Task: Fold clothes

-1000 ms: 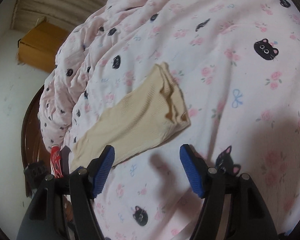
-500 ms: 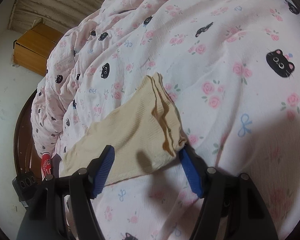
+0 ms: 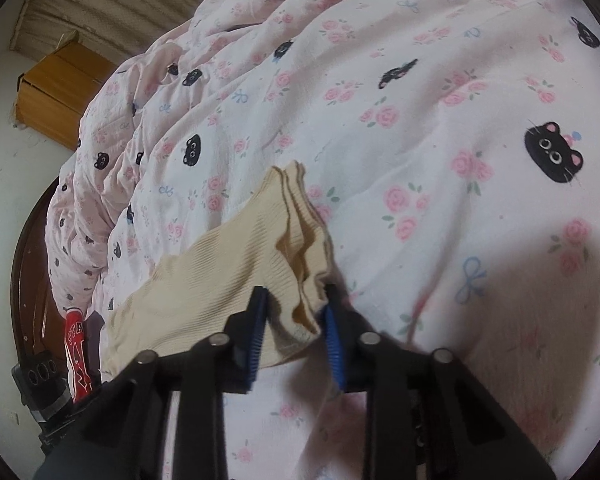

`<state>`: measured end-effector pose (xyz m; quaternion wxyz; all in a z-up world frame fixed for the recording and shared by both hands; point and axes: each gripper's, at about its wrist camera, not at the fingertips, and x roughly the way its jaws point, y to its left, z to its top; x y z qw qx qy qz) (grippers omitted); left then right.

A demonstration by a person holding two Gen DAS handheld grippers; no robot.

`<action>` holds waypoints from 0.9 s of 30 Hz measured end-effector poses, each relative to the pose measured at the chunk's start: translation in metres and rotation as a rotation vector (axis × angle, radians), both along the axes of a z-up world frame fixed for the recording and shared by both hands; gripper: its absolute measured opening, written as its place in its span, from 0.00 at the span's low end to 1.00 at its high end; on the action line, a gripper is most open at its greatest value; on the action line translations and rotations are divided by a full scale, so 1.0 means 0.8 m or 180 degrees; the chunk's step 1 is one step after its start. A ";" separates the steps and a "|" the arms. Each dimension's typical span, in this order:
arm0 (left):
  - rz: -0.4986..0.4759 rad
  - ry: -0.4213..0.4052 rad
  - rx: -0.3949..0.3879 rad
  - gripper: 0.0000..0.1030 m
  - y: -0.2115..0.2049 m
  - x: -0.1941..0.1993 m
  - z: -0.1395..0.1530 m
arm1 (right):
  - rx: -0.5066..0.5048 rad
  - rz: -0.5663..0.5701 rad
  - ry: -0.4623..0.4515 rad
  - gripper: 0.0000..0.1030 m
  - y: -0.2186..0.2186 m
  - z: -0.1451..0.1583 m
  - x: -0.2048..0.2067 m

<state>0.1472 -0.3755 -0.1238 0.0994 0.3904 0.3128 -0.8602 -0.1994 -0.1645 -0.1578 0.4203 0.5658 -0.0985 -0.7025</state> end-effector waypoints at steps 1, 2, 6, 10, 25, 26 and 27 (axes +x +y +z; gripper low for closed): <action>0.0000 -0.0005 -0.0001 0.30 0.000 0.000 -0.001 | -0.0009 -0.0008 -0.0007 0.21 0.001 0.001 0.000; 0.0000 -0.0011 -0.0002 0.30 0.000 0.000 -0.001 | -0.0016 -0.0012 -0.0006 0.20 0.002 0.002 0.000; 0.0001 -0.0032 -0.0006 0.30 0.000 -0.001 -0.003 | -0.0028 0.0004 0.0057 0.15 0.002 0.010 0.003; 0.0032 -0.0050 -0.0001 0.30 -0.003 -0.002 -0.005 | -0.0041 0.0018 0.0119 0.12 0.002 0.018 0.007; 0.0495 -0.0055 0.0018 0.30 -0.076 0.029 0.006 | 0.0036 0.0559 0.0698 0.11 -0.055 0.083 0.052; 0.0560 -0.0067 0.0050 0.30 -0.087 0.036 0.005 | 0.0051 0.0602 0.0738 0.11 -0.061 0.087 0.057; 0.0606 -0.0078 0.0072 0.30 -0.095 0.042 0.004 | 0.0079 0.0652 0.0775 0.11 -0.071 0.090 0.062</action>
